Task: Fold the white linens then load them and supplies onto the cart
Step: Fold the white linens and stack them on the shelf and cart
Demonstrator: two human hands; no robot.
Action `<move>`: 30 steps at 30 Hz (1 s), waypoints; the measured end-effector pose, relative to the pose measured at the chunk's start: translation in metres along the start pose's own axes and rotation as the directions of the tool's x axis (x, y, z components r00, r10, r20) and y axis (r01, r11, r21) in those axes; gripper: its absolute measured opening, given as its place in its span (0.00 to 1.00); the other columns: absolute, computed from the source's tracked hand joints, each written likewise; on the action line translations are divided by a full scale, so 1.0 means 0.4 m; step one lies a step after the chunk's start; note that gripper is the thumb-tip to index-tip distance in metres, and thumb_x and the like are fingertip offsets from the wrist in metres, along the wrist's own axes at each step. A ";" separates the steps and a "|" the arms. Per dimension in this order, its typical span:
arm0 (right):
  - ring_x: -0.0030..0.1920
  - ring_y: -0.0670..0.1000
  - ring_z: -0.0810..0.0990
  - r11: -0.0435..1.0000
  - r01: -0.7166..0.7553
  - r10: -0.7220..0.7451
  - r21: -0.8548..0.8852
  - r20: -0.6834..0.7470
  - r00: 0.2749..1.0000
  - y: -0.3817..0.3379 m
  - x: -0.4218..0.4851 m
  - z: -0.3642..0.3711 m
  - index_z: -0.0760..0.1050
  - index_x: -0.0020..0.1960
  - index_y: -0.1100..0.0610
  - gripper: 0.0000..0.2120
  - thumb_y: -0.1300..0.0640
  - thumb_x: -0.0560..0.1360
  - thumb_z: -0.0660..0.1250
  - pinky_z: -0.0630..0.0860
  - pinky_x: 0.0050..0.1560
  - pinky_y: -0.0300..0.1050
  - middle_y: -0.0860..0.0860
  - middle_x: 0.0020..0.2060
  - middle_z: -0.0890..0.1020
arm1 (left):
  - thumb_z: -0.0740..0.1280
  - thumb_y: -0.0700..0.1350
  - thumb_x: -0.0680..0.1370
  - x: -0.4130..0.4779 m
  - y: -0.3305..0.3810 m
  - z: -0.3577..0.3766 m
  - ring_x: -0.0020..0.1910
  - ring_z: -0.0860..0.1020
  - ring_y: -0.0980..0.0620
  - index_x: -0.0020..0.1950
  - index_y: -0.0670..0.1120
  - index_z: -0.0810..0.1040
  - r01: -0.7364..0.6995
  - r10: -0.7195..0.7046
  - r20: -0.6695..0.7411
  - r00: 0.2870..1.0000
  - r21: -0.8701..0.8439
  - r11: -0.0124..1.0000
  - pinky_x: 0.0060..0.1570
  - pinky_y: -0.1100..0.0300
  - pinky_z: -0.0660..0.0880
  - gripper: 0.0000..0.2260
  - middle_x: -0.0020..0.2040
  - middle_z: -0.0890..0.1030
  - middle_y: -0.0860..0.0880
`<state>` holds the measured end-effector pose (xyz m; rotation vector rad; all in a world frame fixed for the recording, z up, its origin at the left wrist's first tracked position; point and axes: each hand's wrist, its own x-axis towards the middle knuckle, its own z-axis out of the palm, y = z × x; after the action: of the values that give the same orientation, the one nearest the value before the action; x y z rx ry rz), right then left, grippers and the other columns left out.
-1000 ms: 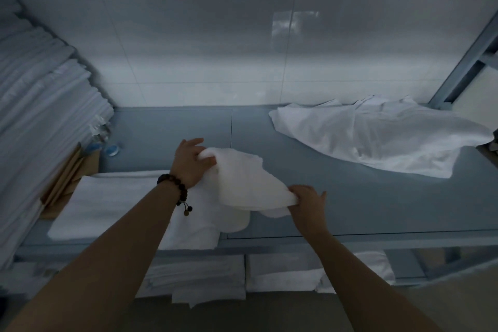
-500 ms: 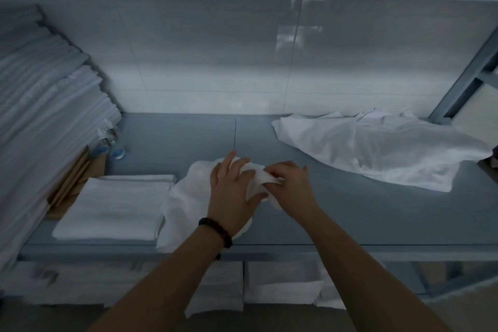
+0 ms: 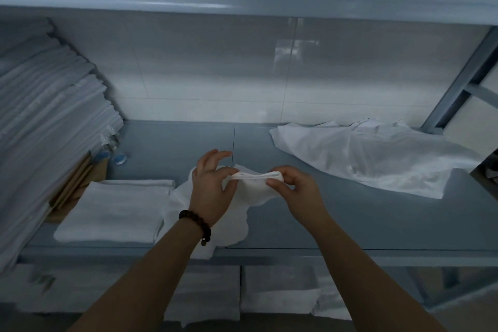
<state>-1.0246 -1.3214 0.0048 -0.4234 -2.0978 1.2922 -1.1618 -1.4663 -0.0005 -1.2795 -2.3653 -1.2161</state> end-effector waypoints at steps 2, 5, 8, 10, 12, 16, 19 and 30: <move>0.38 0.35 0.78 1.000 -0.005 0.005 0.020 -0.004 1.000 -0.008 0.002 0.002 0.80 0.42 0.54 0.06 0.65 0.73 0.71 0.70 0.42 0.28 0.39 0.36 0.81 | 0.74 0.37 0.72 -0.003 -0.005 -0.010 0.68 0.68 0.41 0.43 0.44 0.85 0.007 -0.007 -0.013 1.000 0.023 1.000 0.64 0.38 0.65 0.03 0.61 0.78 0.46; 0.45 0.39 0.79 0.998 0.025 -0.022 0.057 -0.043 0.999 -0.025 0.007 -0.001 0.81 0.42 0.54 0.08 0.66 0.71 0.72 0.70 0.49 0.29 0.40 0.41 0.82 | 0.76 0.40 0.70 -0.009 -0.010 -0.016 0.67 0.69 0.41 0.40 0.45 0.84 -0.020 0.021 -0.001 1.000 0.109 0.994 0.62 0.41 0.64 0.03 0.58 0.79 0.46; 0.50 0.43 0.79 0.997 0.065 -0.063 0.040 -0.043 0.997 -0.047 0.012 -0.009 0.82 0.43 0.54 0.08 0.67 0.71 0.72 0.70 0.52 0.30 0.45 0.44 0.82 | 0.77 0.39 0.68 -0.013 -0.017 -0.007 0.65 0.71 0.39 0.40 0.44 0.84 -0.025 0.016 0.043 0.999 0.204 0.979 0.59 0.42 0.65 0.04 0.57 0.80 0.44; 0.49 0.43 0.80 0.995 0.047 -0.040 0.083 -0.089 0.995 -0.063 0.016 -0.032 0.81 0.42 0.51 0.10 0.66 0.72 0.72 0.71 0.52 0.30 0.44 0.45 0.82 | 0.76 0.38 0.68 -0.014 -0.035 -0.005 0.66 0.71 0.39 0.42 0.43 0.85 0.020 -0.032 0.041 0.999 0.259 0.966 0.59 0.43 0.64 0.04 0.57 0.80 0.44; 0.45 0.39 0.80 0.989 0.048 -0.028 0.137 -0.150 0.988 -0.074 0.024 -0.071 0.81 0.41 0.49 0.11 0.66 0.72 0.71 0.72 0.48 0.29 0.39 0.43 0.83 | 0.74 0.39 0.70 -0.018 -0.066 -0.006 0.67 0.69 0.41 0.44 0.43 0.85 0.078 -0.099 0.049 0.994 0.317 0.945 0.61 0.45 0.62 0.04 0.59 0.79 0.46; 0.43 0.36 0.80 0.994 0.064 -0.044 0.093 -0.201 0.979 -0.070 0.037 -0.142 0.82 0.44 0.54 0.08 0.66 0.72 0.71 0.72 0.46 0.28 0.38 0.44 0.83 | 0.72 0.43 0.73 -0.031 -0.116 -0.006 0.68 0.67 0.45 0.48 0.45 0.85 0.141 -0.183 0.080 0.980 0.369 0.919 0.61 0.49 0.60 0.05 0.61 0.77 0.49; 0.42 0.36 0.80 0.998 0.034 -0.020 0.054 -0.238 0.971 -0.046 0.040 -0.175 0.82 0.44 0.53 0.08 0.65 0.72 0.71 0.73 0.44 0.28 0.37 0.41 0.83 | 0.72 0.43 0.73 -0.035 -0.133 -0.009 0.66 0.68 0.46 0.47 0.48 0.85 0.150 -0.188 0.069 0.980 0.368 0.918 0.59 0.50 0.60 0.05 0.60 0.78 0.49; 0.38 0.38 0.78 0.996 -0.085 0.088 0.025 -0.406 0.909 0.047 0.042 -0.244 0.80 0.40 0.51 0.09 0.64 0.73 0.70 0.72 0.46 0.40 0.43 0.36 0.82 | 0.70 0.45 0.76 -0.049 -0.216 -0.050 0.58 0.76 0.44 0.50 0.44 0.84 0.321 -0.359 0.058 0.931 0.333 0.887 0.58 0.49 0.69 0.07 0.56 0.81 0.46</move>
<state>-0.9738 -1.2367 0.0255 -0.7246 -1.7381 1.1418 -1.2203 -1.5183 -0.0469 -0.8791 -2.8175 -0.7969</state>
